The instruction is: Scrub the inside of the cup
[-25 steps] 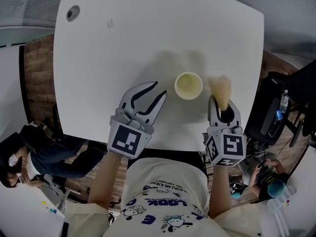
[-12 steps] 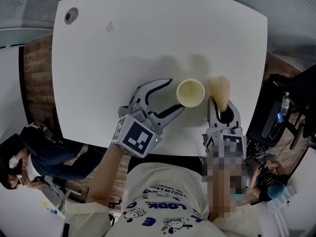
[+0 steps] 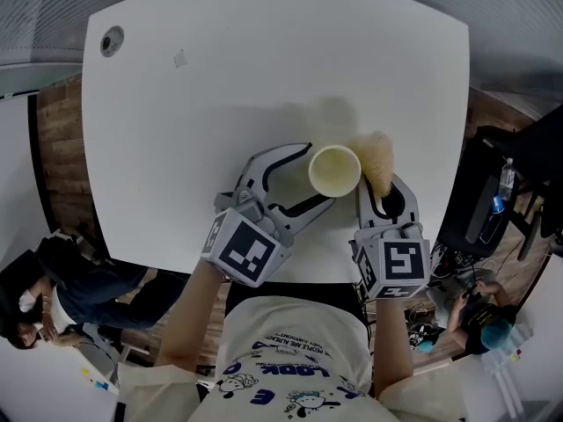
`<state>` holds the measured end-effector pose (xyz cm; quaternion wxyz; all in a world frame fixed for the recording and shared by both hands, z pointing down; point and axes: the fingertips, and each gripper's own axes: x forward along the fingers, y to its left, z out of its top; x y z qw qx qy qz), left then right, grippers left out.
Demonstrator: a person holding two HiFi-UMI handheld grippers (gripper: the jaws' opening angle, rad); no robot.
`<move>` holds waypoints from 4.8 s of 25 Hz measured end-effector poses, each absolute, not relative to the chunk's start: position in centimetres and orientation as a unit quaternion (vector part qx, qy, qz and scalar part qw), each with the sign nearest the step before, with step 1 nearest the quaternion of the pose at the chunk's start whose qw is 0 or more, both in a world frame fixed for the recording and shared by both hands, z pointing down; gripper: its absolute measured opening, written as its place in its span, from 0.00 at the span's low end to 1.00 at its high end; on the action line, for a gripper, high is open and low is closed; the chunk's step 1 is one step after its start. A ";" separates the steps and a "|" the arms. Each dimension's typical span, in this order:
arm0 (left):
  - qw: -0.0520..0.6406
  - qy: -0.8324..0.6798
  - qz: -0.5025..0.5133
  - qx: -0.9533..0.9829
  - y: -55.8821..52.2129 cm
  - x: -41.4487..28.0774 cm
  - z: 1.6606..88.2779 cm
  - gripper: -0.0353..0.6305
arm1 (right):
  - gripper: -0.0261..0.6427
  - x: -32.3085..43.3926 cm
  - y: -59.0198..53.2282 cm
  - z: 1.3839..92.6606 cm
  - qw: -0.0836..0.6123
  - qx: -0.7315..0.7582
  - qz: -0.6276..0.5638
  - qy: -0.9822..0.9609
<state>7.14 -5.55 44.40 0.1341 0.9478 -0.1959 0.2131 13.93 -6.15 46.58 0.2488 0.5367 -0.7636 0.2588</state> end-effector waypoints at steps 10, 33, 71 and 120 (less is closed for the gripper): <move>0.128 -0.187 0.210 0.951 -5.6 8.3 44.7 0.56 | 0.17 12.9 -6.5 46.6 0.250 0.512 0.238 -0.787; 0.146 -0.266 0.158 0.940 -7.1 7.6 42.7 0.55 | 0.17 13.5 -6.5 45.0 0.222 0.517 0.220 -0.797; -0.077 -0.342 0.250 0.903 -5.8 3.4 33.0 0.55 | 0.16 7.9 -3.3 30.4 0.300 0.352 0.089 -0.882; -0.357 -0.369 0.405 0.756 -5.5 3.4 31.5 0.55 | 0.15 4.0 -3.0 32.2 0.468 0.227 0.056 -0.852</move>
